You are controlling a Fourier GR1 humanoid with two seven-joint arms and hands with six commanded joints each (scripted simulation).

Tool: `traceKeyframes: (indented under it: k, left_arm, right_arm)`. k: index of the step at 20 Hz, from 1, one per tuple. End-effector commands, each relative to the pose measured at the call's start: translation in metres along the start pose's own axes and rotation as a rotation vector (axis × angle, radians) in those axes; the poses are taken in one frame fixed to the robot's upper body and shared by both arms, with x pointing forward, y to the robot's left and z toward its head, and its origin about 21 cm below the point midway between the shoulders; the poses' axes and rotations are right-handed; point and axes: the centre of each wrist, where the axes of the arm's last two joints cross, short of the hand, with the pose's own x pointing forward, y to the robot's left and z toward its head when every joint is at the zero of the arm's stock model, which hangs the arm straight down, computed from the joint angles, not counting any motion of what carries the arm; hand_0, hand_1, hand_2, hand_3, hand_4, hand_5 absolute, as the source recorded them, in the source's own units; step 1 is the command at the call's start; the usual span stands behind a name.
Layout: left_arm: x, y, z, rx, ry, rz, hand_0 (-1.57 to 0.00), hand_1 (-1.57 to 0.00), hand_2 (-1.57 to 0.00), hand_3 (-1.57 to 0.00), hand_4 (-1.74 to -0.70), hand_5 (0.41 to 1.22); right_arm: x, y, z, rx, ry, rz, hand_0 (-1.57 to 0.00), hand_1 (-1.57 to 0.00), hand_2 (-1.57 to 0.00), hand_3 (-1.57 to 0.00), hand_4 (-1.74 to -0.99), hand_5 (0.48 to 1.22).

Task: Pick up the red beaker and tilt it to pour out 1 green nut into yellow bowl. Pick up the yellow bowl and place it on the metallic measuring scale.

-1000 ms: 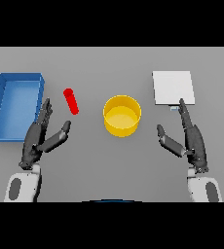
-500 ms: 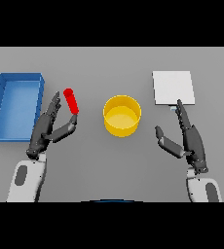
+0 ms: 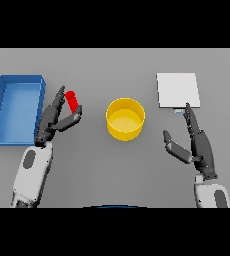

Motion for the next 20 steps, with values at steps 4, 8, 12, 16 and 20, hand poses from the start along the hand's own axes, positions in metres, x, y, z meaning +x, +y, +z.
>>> traceKeyframes:
  k: [4,8,12,16,20]
  left_arm:
    - [0.005,-0.006,-0.02,-0.021,-0.005,-0.006,0.0,0.0,0.0,0.0,-1.32,0.713]
    - [0.008,-0.005,-0.033,-0.025,-0.007,-0.015,0.0,0.0,0.0,0.0,-1.31,0.703]
    - [0.006,-0.005,-0.041,-0.038,-0.015,-0.005,0.0,0.0,0.0,0.0,-1.33,0.715]
    - [0.005,-0.017,-0.046,-0.035,-0.043,0.021,-0.08,-0.08,-0.12,-0.08,-1.42,0.77]
    - [0.006,-0.025,-0.052,0.035,-0.013,0.012,-0.86,-0.87,-0.89,-0.88,-1.44,1.003]
  right_arm:
    - [-0.001,0.0,-0.004,-0.005,0.017,-0.005,0.0,0.0,0.0,0.0,-1.336,0.688]
    - [0.002,0.002,-0.003,-0.008,0.002,-0.009,0.0,0.0,0.0,0.0,-1.329,0.684]
    - [0.002,-0.001,-0.004,-0.009,0.012,-0.004,0.0,0.0,0.0,0.0,-1.311,0.682]
    - [0.003,-0.005,-0.002,-0.019,0.008,0.01,0.0,0.0,0.0,0.0,-1.291,0.684]
    - [0.003,0.0,-0.003,-0.008,0.008,0.007,0.0,0.0,0.0,0.0,-1.283,0.683]
